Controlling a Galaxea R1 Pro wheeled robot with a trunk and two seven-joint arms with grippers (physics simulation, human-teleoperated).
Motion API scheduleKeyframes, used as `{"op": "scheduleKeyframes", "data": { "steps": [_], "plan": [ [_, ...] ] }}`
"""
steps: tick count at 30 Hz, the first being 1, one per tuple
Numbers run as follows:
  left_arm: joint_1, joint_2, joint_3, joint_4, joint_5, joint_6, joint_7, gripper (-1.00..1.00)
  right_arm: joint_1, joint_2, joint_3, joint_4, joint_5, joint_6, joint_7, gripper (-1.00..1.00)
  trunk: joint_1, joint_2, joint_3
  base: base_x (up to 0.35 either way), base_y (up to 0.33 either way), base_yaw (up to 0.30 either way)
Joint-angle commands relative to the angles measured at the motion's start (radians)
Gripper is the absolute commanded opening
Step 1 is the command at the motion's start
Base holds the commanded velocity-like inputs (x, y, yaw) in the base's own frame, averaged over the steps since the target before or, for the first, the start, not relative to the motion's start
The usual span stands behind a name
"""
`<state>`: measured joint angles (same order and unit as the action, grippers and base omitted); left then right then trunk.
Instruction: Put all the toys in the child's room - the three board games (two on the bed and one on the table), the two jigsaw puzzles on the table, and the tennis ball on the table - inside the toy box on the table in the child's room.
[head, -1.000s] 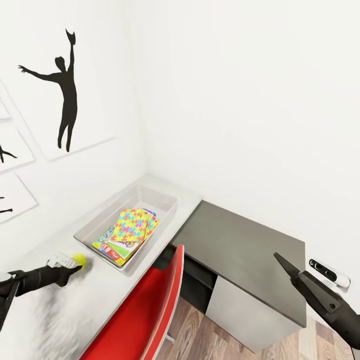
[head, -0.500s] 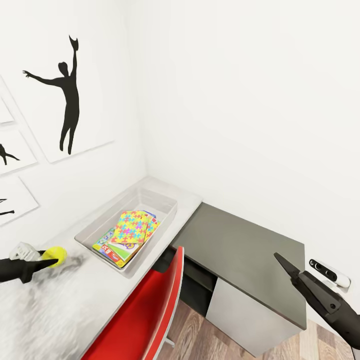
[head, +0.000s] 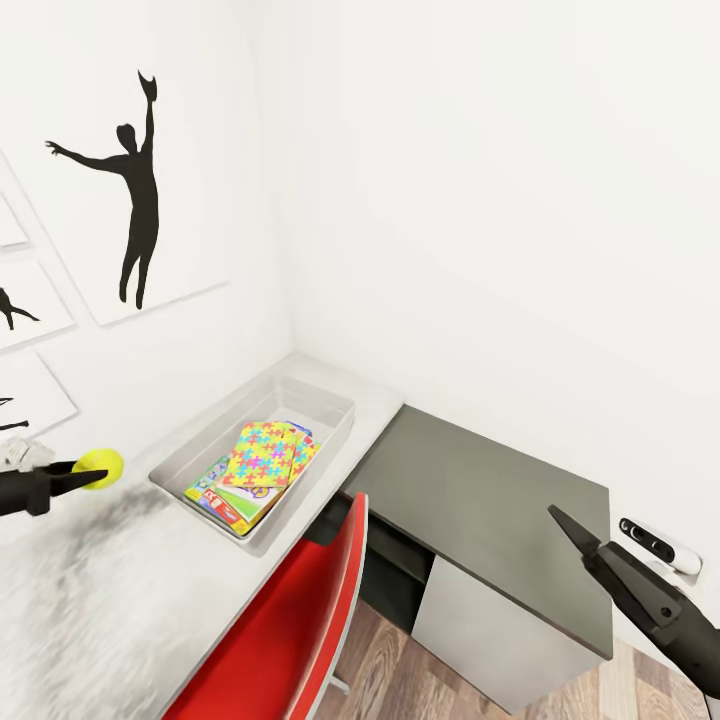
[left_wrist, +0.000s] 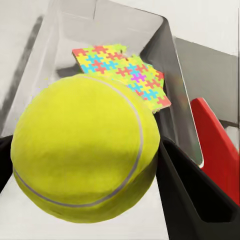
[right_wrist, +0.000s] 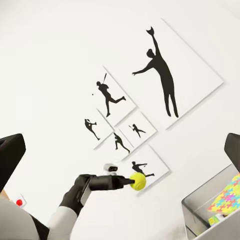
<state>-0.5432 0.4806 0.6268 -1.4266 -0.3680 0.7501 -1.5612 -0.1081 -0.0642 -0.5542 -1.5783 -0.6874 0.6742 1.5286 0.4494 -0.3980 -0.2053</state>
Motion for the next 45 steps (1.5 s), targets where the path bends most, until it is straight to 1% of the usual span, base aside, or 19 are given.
{"op": "scheduleKeyframes", "data": {
  "steps": [1,3,5,6,9,10,11,12,13,14,18,20,22,25,29,32,35,40,45],
  "plan": [
    [-0.020,-0.001,-0.002,-0.001,-0.010,0.028,-0.010,-1.00,-0.001,0.000,-0.001,0.000,-0.001,0.011,0.002,1.00,0.001,-0.002,-0.002,0.000,0.000,0.000],
    [-0.045,-0.003,-0.011,-0.001,-0.010,0.062,-0.010,-1.00,-0.001,0.000,-0.001,0.000,-0.001,0.011,0.002,1.00,0.001,-0.002,-0.002,0.000,0.000,0.000],
    [-0.068,-0.005,-0.047,-0.001,-0.009,0.113,-0.010,-1.00,-0.001,0.000,-0.001,0.000,-0.001,0.011,0.003,1.00,0.001,-0.002,-0.002,0.000,0.000,0.000],
    [-0.083,-0.008,-0.079,-0.002,-0.012,0.142,-0.010,-1.00,-0.001,0.000,-0.001,0.000,-0.001,0.011,0.003,1.00,0.001,-0.002,-0.002,0.000,0.000,0.000],
    [-0.137,-0.013,-0.207,0.004,-0.022,0.220,-0.010,-1.00,-0.001,-0.001,-0.002,0.000,-0.001,0.011,0.004,1.00,0.001,-0.002,-0.002,0.000,0.000,0.000],
    [-0.153,-0.017,-0.244,0.006,-0.022,0.236,0.012,-1.00,-0.001,-0.002,-0.002,0.000,-0.001,0.011,0.004,1.00,0.001,-0.002,-0.002,0.000,0.000,0.000],
    [-0.168,-0.028,-0.273,0.007,-0.022,0.246,0.051,-1.00,-0.001,-0.002,-0.002,0.000,-0.001,0.011,0.004,1.00,0.001,-0.002,-0.002,0.000,0.000,0.000],
    [-0.176,-0.037,-0.284,0.009,-0.022,0.250,0.073,-1.00,-0.001,-0.003,-0.003,0.000,-0.001,0.011,0.004,1.00,0.001,-0.002,-0.002,0.000,0.000,0.000],
    [-0.190,-0.061,-0.299,0.013,-0.022,0.255,0.123,-1.00,-0.001,-0.003,-0.003,0.000,-0.001,0.011,0.004,1.00,0.001,-0.002,-0.002,0.000,0.000,0.000],
    [-0.197,-0.073,-0.305,0.016,-0.023,0.257,0.147,-1.00,-0.001,-0.003,-0.003,0.000,-0.001,0.011,0.004,1.00,0.001,-0.002,-0.002,0.000,0.000,0.000],
    [-0.237,-0.159,-0.326,0.045,-0.023,0.262,0.332,-1.00,-0.001,-0.003,-0.004,0.000,-0.001,0.011,0.005,1.00,0.001,-0.002,-0.002,0.000,0.000,0.000],
    [-0.263,-0.182,-0.329,0.071,-0.023,0.263,0.398,-1.00,-0.001,-0.004,-0.005,0.000,-0.001,0.011,0.005,1.00,0.001,-0.002,-0.002,0.000,0.000,0.000],
    [-0.279,-0.197,-0.330,0.104,-0.023,0.261,0.430,-1.00,-0.001,-0.004,-0.007,0.000,-0.001,0.011,0.005,1.00,0.001,-0.002,-0.002,0.000,0.000,0.000],
    [-0.301,-0.223,-0.333,0.180,-0.024,0.253,0.478,-1.00,-0.001,-0.004,-0.036,-0.001,-0.002,0.013,0.019,1.00,0.001,-0.002,-0.004,0.000,0.000,0.030],
    [-0.308,-0.233,-0.334,0.208,-0.023,0.249,0.516,-1.00,0.001,-0.003,-0.081,-0.002,-0.003,0.017,0.028,1.00,0.001,-0.002,-0.009,0.000,0.000,0.058],
    [-0.309,-0.236,-0.334,0.216,-0.023,0.248,0.528,-1.00,0.005,-0.003,-0.096,-0.002,-0.004,0.019,0.029,1.00,0.001,-0.002,-0.012,0.000,0.000,0.065],
    [-0.310,-0.237,-0.340,0.218,-0.024,0.243,0.552,-1.00,0.006,-0.003,-0.100,-0.002,-0.004,0.019,0.030,1.00,0.001,-0.002,-0.016,0.000,0.000,0.067],
    [-0.310,-0.241,-0.361,0.222,-0.018,0.212,0.646,-1.00,0.007,-0.003,-0.102,-0.002,-0.004,0.018,0.030,1.00,0.001,-0.002,-0.022,0.000,0.000,0.067],
    [-0.310,-0.243,-0.365,0.222,-0.012,0.197,0.670,-1.00,0.007,-0.003,-0.102,-0.002,-0.004,0.015,0.030,1.00,0.001,-0.002,-0.029,0.000,0.000,0.068]
  ]
}}
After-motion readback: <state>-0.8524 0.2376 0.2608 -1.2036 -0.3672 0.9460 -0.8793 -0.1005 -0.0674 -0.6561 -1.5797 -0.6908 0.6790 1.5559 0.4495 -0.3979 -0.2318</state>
